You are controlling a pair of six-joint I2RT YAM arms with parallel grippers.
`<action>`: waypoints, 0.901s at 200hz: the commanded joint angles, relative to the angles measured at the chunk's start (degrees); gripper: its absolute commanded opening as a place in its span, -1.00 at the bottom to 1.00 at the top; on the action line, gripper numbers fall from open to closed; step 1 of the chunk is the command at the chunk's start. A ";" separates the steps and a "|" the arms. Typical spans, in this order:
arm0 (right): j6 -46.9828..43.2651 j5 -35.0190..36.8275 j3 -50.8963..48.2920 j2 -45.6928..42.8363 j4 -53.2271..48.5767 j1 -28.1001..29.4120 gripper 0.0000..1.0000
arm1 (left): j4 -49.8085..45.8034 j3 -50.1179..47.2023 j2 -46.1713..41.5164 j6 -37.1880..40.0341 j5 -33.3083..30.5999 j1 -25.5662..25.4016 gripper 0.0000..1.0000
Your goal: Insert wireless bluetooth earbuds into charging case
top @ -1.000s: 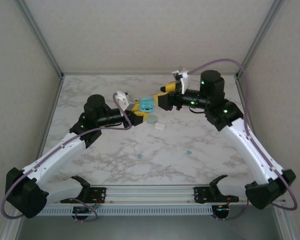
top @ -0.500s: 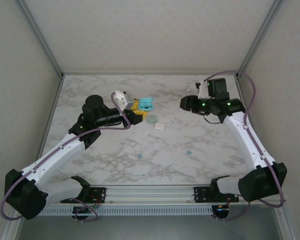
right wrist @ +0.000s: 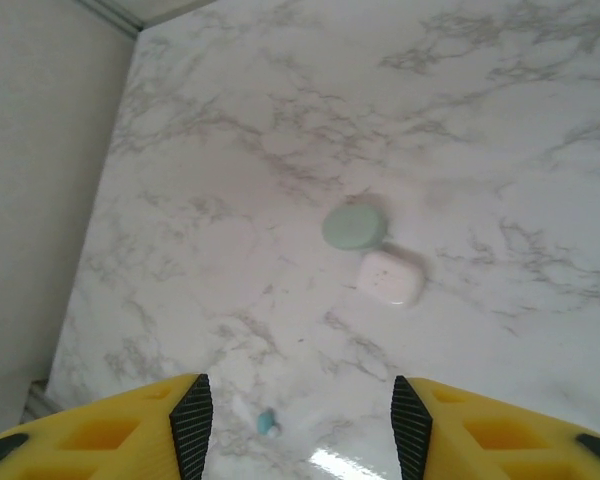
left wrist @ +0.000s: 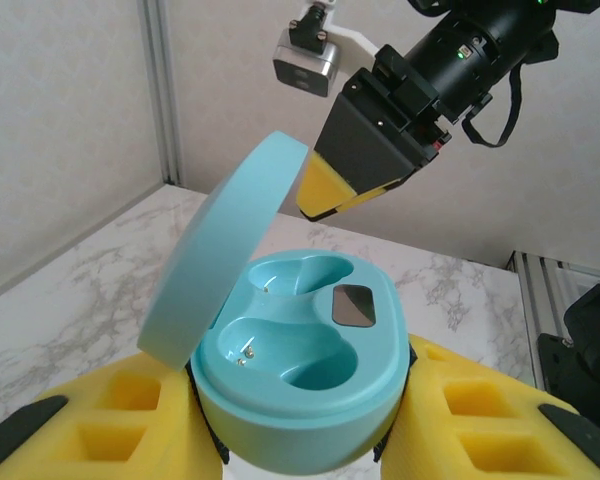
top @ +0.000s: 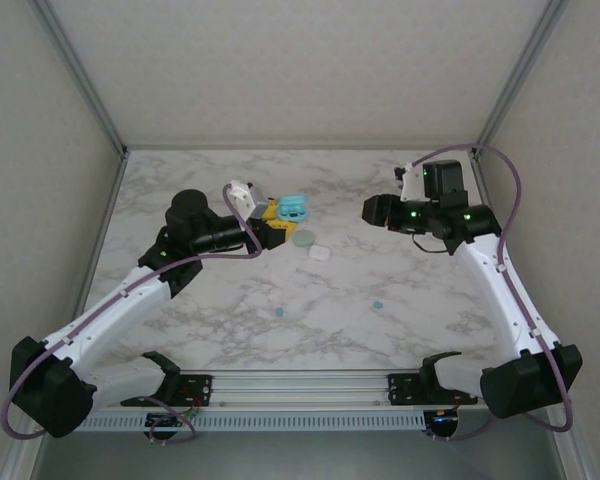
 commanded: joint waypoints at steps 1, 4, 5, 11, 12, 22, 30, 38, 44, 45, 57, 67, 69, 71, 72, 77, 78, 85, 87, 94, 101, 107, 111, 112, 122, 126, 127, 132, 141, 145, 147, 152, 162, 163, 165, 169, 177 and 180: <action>-1.48 -4.66 -0.89 -1.57 0.85 0.11 0.08 | 2.17 1.29 -0.02 -1.14 0.84 -0.53 -0.41; -1.44 -2.83 -0.73 -1.69 0.18 0.10 0.08 | 2.17 1.29 0.00 -1.18 0.88 -0.55 -0.41; -1.39 -2.05 -0.65 -1.72 -0.13 0.07 0.09 | 2.17 1.29 -0.01 -1.21 0.84 -0.54 -0.41; -0.64 2.23 -0.08 -1.75 -2.12 0.12 0.07 | 2.25 1.38 0.07 -1.25 0.89 -0.53 -0.41; -0.55 2.81 0.03 -1.70 -2.42 0.08 0.07 | 2.25 1.38 0.07 -1.24 0.89 -0.58 -0.41; -0.85 1.26 0.76 -1.72 -3.31 0.06 0.06 | 2.13 1.57 0.14 -1.24 0.86 -0.55 -0.41; -1.38 -3.68 0.81 -1.98 -2.56 0.06 0.06 | 2.00 1.73 0.11 -1.16 0.84 -0.49 -0.41; -1.41 -9.17 0.78 -2.40 -1.81 0.14 0.00 | 1.91 1.82 -0.01 -1.15 0.83 -0.53 -0.41; -1.53 -12.92 0.67 -2.88 -0.80 0.37 0.00 | 1.82 1.96 0.02 -1.15 0.86 -0.52 -0.41; -1.47 -13.38 0.67 -3.02 -0.62 0.47 -0.01 | 1.82 1.93 0.00 -1.15 0.83 -0.53 -0.41; -1.33 -15.33 1.01 -4.22 1.26 2.57 0.07 | 1.73 2.08 0.20 -1.24 1.02 -0.54 -0.41; -2.25 -14.97 1.89 -4.85 2.92 5.10 0.15 | 1.72 2.23 0.29 -1.38 1.34 -0.54 -0.41; -2.44 -14.98 2.11 -4.85 3.20 5.55 0.16 | 1.73 2.27 0.35 -1.40 1.33 -0.54 -0.41; -2.66 -15.14 2.36 -4.90 3.44 5.99 0.17 | 1.73 2.27 0.34 -1.42 1.44 -0.54 -0.41; -2.75 -15.28 2.52 -4.90 3.53 6.23 0.17 | 1.73 2.31 0.34 -1.46 1.47 -0.54 -0.41; -3.36 -15.78 3.50 -4.51 3.79 7.20 0.18 | 1.75 2.33 0.41 -1.43 1.53 -0.54 -0.41; -3.40 -15.87 3.71 -4.40 3.83 7.36 0.19 | 1.74 2.34 0.42 -1.42 1.56 -0.54 -0.41; -4.04 -16.06 5.55 -3.54 3.51 8.37 0.22 | 1.70 2.35 0.43 -1.41 1.46 -0.54 -0.41; -4.12 -16.16 6.10 -3.23 3.41 8.65 0.23 | 1.72 2.35 0.42 -1.41 1.45 -0.54 -0.41; -4.39 -16.30 7.96 -2.11 3.31 9.51 0.25 | 1.73 2.35 0.42 -1.48 1.45 -0.54 -0.41; -4.42 -16.22 9.31 -0.91 3.58 10.26 0.26 | 1.73 2.44 0.54 -1.48 1.52 -0.54 -0.41; -4.56 -16.15 10.34 0.02 3.72 10.87 0.28 | 1.73 2.44 0.55 -1.50 1.62 -0.54 -0.41; -4.86 -15.97 10.88 0.78 3.78 11.34 0.29 | 1.73 2.52 0.65 -1.51 1.69 -0.55 -0.41; -4.85 -15.92 11.00 0.92 3.83 11.45 0.29 | 1.73 2.52 0.62 -1.50 1.73 -0.54 -0.41; -4.93 -15.11 12.30 2.56 4.06 12.14 0.32 | 1.64 2.63 0.64 -1.51 1.79 -0.54 -0.41; -5.03 -14.99 12.86 3.32 4.05 12.36 0.32 | 1.64 2.64 0.61 -1.53 1.85 -0.54 -0.41; -5.11 -14.99 13.05 3.47 4.05 12.40 0.32 | 1.64 2.62 0.60 -1.51 1.85 -0.54 -0.41; -5.24 -15.11 13.78 4.41 3.93 12.75 0.32 | 1.64 2.70 0.64 -1.51 1.82 -0.56 -0.41; -5.77 -15.52 15.24 5.92 3.23 13.27 0.32 | 1.43 2.83 0.67 -1.49 1.90 -0.65 -0.41; -6.22 -15.59 15.84 6.69 2.87 13.52 0.32 | 1.30 2.89 0.62 -1.51 1.90 -0.55 -0.41; -6.38 -15.55 16.10 6.89 2.68 13.61 0.32 | 1.29 2.92 0.60 -1.45 1.94 -0.61 -0.41; -6.73 -15.66 16.65 7.64 2.37 13.91 0.32 | 1.20 2.97 0.56 -1.45 2.02 -0.63 -0.41; -7.97 -16.44 17.75 8.88 1.88 14.69 0.32 | 1.20 2.96 0.47 -1.52 1.99 -0.62 -0.41; -8.03 -16.46 17.91 9.01 1.82 14.80 0.32 | 1.20 2.96 0.49 -1.50 1.97 -0.62 -0.41; -8.28 -16.41 18.02 9.20 1.80 14.99 0.32 | 1.20 2.96 0.50 -1.52 1.97 -0.62 -0.41; -8.59 -16.20 18.35 9.51 1.80 15.30 0.32 | 1.20 2.96 0.43 -1.49 1.99 -0.62 -0.41; -8.42 -15.18 18.66 10.21 2.03 15.53 0.33 | 1.12 3.01 0.38 -1.58 1.96 -0.62 -0.41; -8.37 -14.86 18.86 10.47 2.16 15.54 0.33 | 1.11 2.99 0.34 -1.61 1.98 -0.62 -0.41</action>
